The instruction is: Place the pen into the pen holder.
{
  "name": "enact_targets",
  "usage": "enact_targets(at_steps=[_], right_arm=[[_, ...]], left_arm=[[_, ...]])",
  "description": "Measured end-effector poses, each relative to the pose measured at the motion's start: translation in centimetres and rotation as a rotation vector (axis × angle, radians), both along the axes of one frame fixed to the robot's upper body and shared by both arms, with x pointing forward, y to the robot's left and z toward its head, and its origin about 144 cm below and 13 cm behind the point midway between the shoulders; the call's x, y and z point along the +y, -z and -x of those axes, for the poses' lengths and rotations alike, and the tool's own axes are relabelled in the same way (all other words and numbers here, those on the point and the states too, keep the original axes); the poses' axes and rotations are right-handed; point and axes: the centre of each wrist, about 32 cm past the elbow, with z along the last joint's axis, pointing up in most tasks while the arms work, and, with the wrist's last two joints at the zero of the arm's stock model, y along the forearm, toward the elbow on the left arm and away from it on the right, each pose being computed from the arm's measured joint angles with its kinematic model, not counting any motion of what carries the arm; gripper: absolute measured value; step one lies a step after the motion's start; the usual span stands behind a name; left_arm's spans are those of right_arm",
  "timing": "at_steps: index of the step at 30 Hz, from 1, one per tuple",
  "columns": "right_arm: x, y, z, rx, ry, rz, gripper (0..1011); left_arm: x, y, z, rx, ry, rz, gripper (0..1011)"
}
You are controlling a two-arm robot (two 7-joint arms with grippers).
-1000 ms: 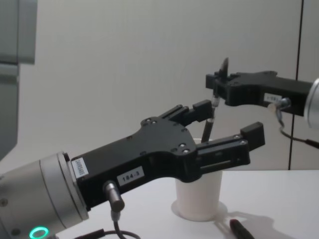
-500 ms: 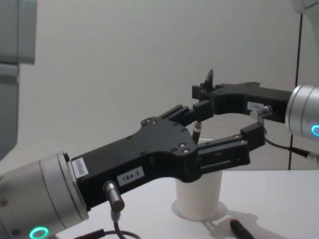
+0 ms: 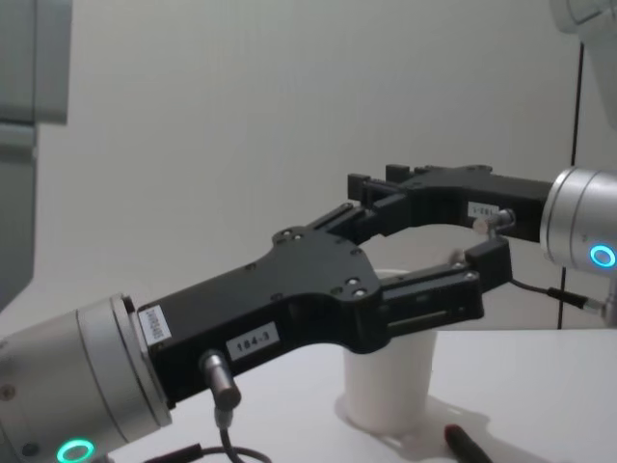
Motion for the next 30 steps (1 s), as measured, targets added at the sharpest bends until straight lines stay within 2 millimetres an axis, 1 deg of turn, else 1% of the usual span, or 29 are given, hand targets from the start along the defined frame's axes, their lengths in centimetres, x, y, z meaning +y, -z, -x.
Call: enact_targets(at_steps=[2,3,6,8,9,10,13,16,18,20,30], right_arm=[[0.0,0.0,0.0,0.001,0.000,0.000,499],[0.0,0.0,0.0,0.001,-0.001,0.000,550],[0.1,0.0,-0.1,0.003,-0.001,0.000,642],[0.1,0.0,-0.1,0.004,-0.002,0.000,729],[0.1,0.0,-0.1,0.004,-0.002,0.000,729],[0.1,0.0,-0.1,0.004,-0.002,0.000,752],[0.1,0.0,-0.1,0.004,-0.002,-0.001,863],[0.0,0.0,0.0,0.002,-0.003,-0.008,910],[0.0,-0.1,0.0,-0.001,-0.003,-0.013,990],[-0.1,-0.1,0.1,-0.006,-0.001,-0.023,1002],[-1.1,-0.6,1.0,-0.034,0.031,-0.066,1001]], left_arm=[[0.0,0.0,0.0,0.000,0.000,0.000,1001],[0.0,0.0,0.0,0.000,0.000,0.000,1001],[0.0,0.0,0.0,0.000,0.000,0.000,1001],[0.0,0.0,0.0,0.000,0.000,0.000,1001],[0.0,0.0,0.0,0.000,0.000,0.000,1001],[0.0,0.0,0.0,0.000,0.000,0.000,1001],[0.0,0.0,0.0,0.000,0.000,0.000,1001],[0.0,0.0,0.0,0.000,0.000,0.000,1001],[0.0,0.0,0.0,0.000,0.000,0.000,1001],[0.0,0.0,0.0,0.000,0.000,0.000,1001],[0.0,0.0,0.0,0.000,0.000,0.000,1001]])
